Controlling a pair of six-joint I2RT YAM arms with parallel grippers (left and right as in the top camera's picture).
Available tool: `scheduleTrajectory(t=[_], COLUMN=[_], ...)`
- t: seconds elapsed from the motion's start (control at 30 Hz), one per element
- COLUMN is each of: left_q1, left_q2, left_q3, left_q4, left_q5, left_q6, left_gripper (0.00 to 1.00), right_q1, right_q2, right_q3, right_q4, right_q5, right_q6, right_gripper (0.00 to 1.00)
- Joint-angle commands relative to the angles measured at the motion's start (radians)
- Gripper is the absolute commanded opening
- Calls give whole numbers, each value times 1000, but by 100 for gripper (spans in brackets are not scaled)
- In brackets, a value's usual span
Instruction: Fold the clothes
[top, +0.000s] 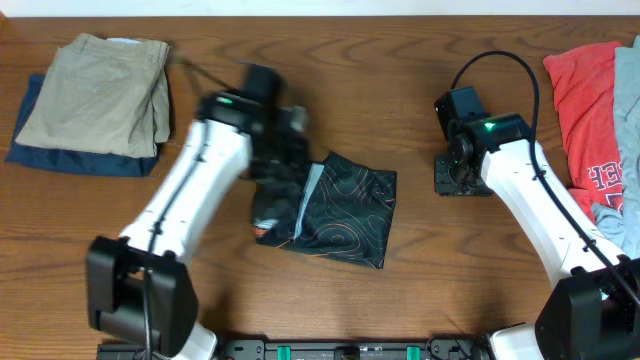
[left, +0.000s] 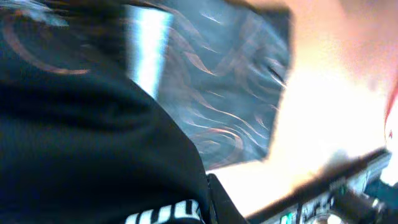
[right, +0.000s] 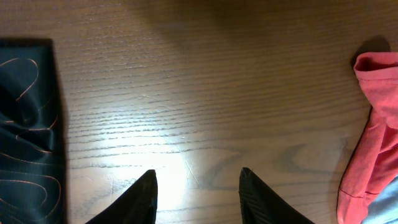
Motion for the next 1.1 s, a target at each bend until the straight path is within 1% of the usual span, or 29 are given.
scheduleTrajectory(t=[0.0, 0.13, 0.37, 0.43, 0.47, 0.53, 0.67, 0.8, 0.87, 0.97, 1.07], left_q1=[-115, -222, -314, -321, -324, -327, -325, -278, -225, -122, -16], left_q2=[11, 35, 72, 79, 81, 81, 81, 53, 27, -13, -35], left_q3=[18, 14, 14, 13, 13, 12, 14, 18, 18, 18, 18], left_q4=[12, 55, 116, 119, 123, 135, 168, 163, 151, 118, 84], left_q5=[28, -11, -14, -13, -13, -11, 16, 16, 0, -46, -69], left_q6=[-7, -61, -62, -62, -62, -62, -51, 0, 3, 3, 3], left_gripper=[6, 6, 8, 12, 17, 30, 39, 42, 43, 44, 44], right_q1=[-10, -9, -9, -9, -9, -9, -9, -8, -7, 2, 28], right_q2=[-6, -6, -6, -6, -6, -6, -6, -6, -6, -6, -6], right_q3=[1, 1, 1, 1, 1, 1, 1, 1, 1, 1, 1], right_q4=[-1, -2, -3, -4, -4, -3, -3, 6, 26, 76, 137], right_q5=[16, 16, 8, 1, -2, -3, -23, -89, -174, -352, -493], right_q6=[21, 21, 20, 17, 17, 18, 17, -5, -79, -205, -286], right_gripper=[41, 41, 42, 42, 44, 46, 54, 60, 60, 61, 62])
